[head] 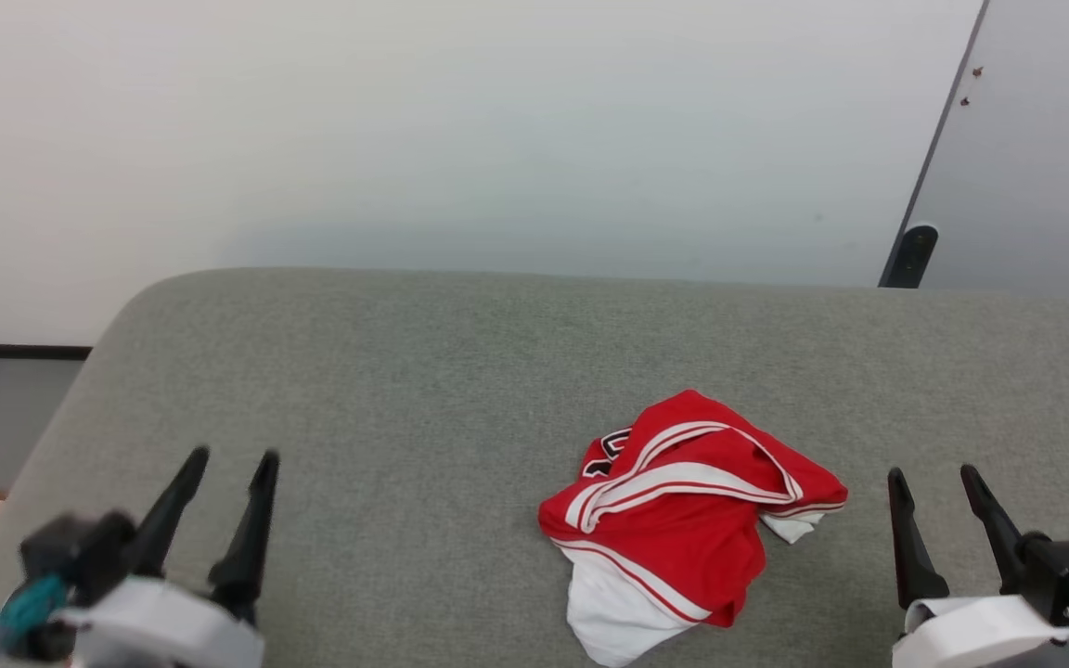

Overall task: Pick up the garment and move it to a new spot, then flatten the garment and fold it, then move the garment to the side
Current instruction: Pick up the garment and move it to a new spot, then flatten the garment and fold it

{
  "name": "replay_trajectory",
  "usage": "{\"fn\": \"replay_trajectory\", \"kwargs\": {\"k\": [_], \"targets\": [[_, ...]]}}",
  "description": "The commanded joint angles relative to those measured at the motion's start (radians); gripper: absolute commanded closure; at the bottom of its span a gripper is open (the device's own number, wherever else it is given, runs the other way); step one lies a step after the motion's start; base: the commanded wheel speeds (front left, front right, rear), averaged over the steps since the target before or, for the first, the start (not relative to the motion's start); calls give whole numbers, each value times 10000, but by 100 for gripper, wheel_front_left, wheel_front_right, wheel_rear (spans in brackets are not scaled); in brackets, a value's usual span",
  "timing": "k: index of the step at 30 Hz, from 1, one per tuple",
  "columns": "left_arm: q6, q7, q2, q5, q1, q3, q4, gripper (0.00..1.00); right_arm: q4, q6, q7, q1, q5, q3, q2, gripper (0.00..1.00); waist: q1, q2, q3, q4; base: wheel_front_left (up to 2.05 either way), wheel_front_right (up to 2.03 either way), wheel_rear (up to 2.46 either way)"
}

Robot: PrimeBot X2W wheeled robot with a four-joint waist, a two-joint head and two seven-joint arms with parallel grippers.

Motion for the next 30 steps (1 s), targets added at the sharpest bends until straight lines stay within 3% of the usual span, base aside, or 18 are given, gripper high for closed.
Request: {"fn": "replay_trajectory", "kwargs": {"k": [1,12,20,30], "targets": [[51,-237,40,62,258,94,134,0,53,-10,-84,163,-43,-51,-27,0,0,-1,-30,63,0,0,0],[25,-1163,-104,-15,913,701,854,0,275,-10,-228,229,-293,-309,-23,0,0,-1,-23,292,0,0,0],[-1,-1117,-83,1,799,645,809,0,327,-10,-235,51,-323,-205,22,0,0,-1,78,192,0,0,0],[84,-464,-249,-223,413,302,397,0,297,-10,-272,-72,-381,-485,44,0,0,-1,421,-494,0,0,0]]}}
